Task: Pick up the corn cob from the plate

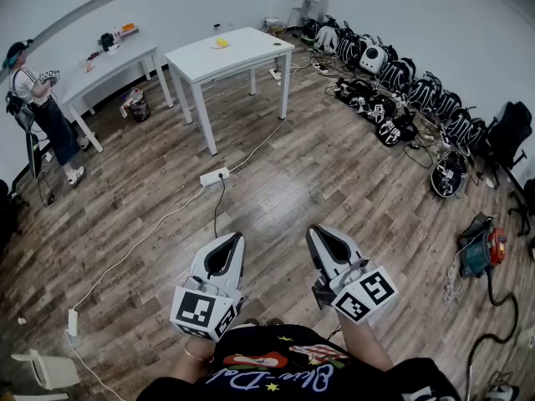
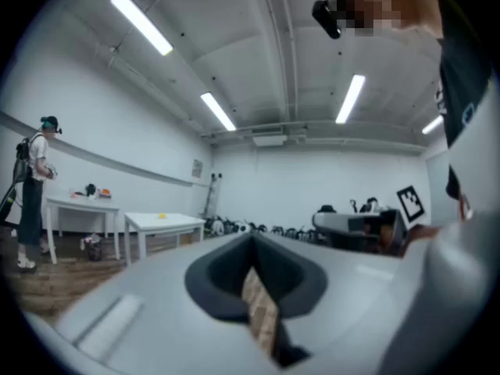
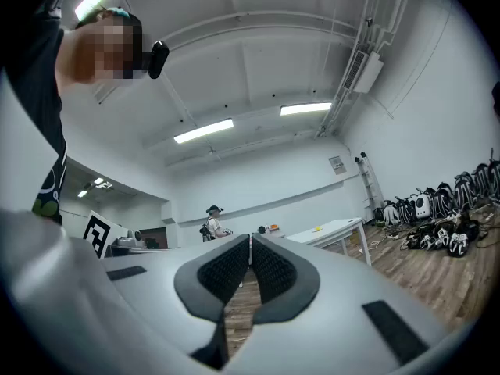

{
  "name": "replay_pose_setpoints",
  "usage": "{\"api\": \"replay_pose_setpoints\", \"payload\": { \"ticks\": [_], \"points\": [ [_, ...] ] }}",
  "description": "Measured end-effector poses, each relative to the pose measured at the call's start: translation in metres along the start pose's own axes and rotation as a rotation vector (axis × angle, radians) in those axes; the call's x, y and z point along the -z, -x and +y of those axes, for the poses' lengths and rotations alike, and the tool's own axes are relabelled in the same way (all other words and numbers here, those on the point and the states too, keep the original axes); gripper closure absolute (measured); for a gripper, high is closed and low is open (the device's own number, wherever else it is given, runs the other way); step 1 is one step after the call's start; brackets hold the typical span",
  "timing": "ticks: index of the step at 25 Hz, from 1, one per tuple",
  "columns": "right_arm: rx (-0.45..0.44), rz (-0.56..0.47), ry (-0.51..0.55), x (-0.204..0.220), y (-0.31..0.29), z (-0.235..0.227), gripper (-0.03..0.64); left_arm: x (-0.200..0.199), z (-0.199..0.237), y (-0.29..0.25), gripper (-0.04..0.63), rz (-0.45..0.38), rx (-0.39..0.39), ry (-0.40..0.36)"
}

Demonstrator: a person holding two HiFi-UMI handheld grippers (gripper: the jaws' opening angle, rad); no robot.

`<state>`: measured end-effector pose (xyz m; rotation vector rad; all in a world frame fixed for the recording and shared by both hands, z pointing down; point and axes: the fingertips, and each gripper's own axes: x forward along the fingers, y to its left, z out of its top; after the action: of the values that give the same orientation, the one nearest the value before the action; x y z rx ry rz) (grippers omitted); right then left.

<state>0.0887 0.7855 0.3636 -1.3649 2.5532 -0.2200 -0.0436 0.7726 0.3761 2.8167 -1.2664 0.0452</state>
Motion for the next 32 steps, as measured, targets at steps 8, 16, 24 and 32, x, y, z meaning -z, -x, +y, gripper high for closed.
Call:
{"api": "replay_pose_setpoints", "payload": {
  "ticks": [8,16,24,32],
  "points": [
    [-0.004,0.022,-0.023,0.012,-0.017,-0.052,0.601,0.016,0.007,-0.045,0.597,0.014,-0.023,-0.004],
    [-0.007,0.030,-0.012,0.008,-0.111,-0.115,0.601,0.011,0.086,-0.136,0.597,-0.014,-0.025,0.020],
    [0.000,0.006,-0.001,-0.010,-0.261,-0.182,0.601,-0.021,0.208,-0.242,0.597,-0.042,-0.005,-0.006],
    [0.029,0.041,-0.009,0.001,-0.356,-0.243,0.601,-0.022,0.294,-0.325,0.597,-0.039,-0.006,0.009]
  ]
}}
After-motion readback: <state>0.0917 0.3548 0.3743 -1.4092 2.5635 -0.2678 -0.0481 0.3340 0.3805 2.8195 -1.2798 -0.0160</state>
